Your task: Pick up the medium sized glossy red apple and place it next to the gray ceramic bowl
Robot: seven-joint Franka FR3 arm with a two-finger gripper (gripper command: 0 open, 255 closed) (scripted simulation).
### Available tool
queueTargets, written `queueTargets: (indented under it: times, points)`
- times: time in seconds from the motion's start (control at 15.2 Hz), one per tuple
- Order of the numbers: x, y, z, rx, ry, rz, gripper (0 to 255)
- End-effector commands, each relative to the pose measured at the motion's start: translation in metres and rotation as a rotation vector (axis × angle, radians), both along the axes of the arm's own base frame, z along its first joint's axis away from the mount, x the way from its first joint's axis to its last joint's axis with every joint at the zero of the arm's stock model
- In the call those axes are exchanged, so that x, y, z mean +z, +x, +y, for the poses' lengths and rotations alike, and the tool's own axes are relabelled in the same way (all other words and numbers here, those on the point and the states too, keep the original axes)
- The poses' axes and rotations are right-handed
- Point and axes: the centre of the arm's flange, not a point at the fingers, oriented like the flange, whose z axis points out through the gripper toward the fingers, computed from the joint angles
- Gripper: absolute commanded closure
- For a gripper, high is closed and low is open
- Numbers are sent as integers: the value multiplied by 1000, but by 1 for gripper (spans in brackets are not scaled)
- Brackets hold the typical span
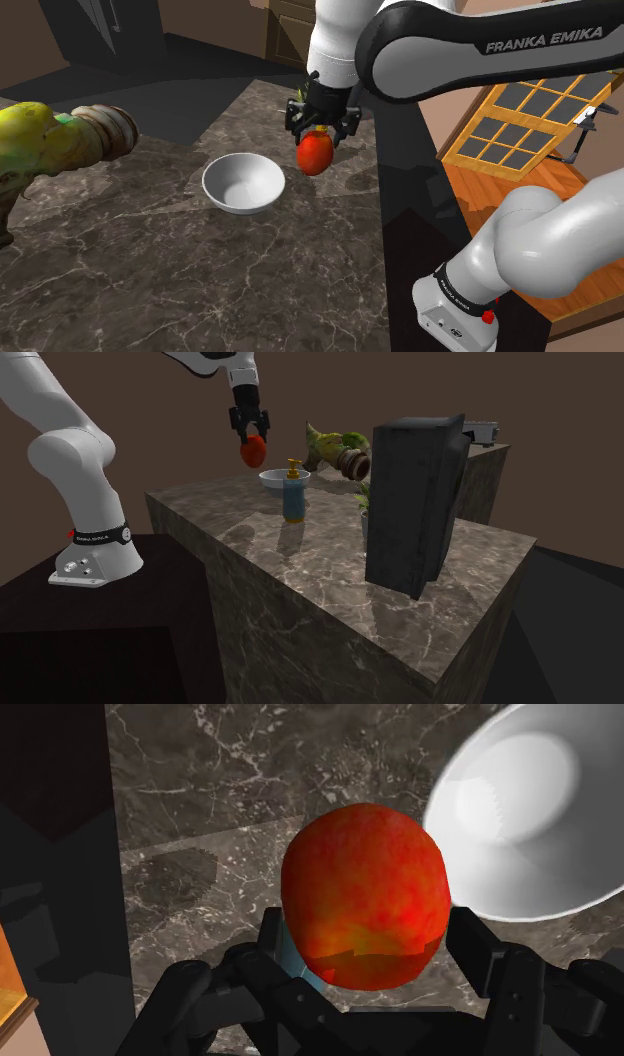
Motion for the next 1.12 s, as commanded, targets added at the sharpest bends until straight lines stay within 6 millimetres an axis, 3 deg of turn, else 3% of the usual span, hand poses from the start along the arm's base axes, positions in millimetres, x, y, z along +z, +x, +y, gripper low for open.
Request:
queueTargets:
  times: [0.0,1.06]
  points:
    - [-11,-1,0,0,0,0,255]
    - [-95,-1,0,0,0,0,255]
